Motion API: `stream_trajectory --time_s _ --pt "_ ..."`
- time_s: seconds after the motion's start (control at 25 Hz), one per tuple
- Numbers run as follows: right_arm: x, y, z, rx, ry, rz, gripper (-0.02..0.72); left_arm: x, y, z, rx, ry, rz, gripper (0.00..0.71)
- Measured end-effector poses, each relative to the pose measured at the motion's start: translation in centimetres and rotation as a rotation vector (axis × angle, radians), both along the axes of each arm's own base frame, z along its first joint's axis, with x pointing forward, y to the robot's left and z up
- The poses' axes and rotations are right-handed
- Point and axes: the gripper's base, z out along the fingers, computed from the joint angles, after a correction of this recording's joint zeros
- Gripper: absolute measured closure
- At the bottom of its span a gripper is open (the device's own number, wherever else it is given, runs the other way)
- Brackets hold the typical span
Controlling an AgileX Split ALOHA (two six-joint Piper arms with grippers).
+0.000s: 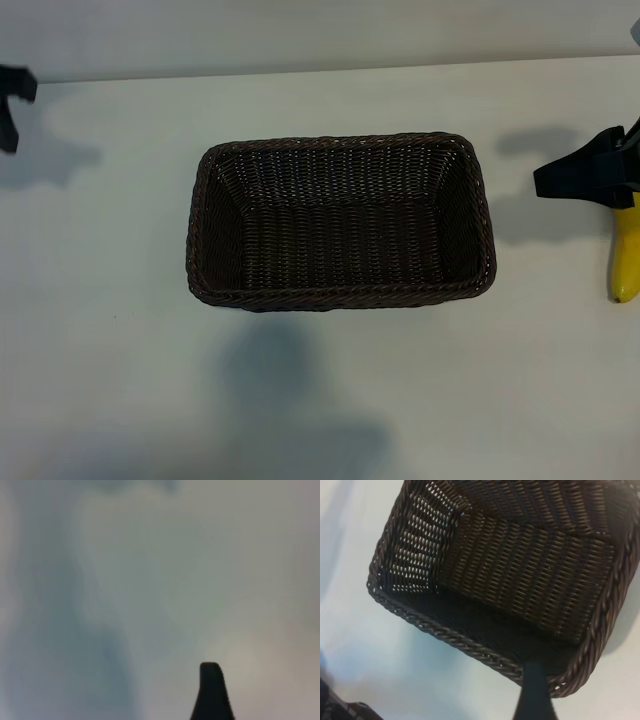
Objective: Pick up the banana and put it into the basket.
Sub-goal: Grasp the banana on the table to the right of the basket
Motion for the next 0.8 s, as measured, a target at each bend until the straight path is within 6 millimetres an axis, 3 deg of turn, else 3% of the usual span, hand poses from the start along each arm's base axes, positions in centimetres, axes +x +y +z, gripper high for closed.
stream_trajectory --time_s 0.32,0.56,0.8 --pt "0.0 0.0 0.0 0.0 0.0 0.0 0.182 -9.5 -0.7 0.0 -0.008 0.013 -0.004 0.17" --pt "0.0 0.0 0.0 0.0 0.0 0.0 0.182 -17.1 -1.1 -1.8 -0.006 -0.003 -0.005 0.171" --pt "0.0 0.0 0.0 0.0 0.0 0.0 0.182 -23.6 -1.6 -3.4 0.008 -0.23 -0.006 0.17"
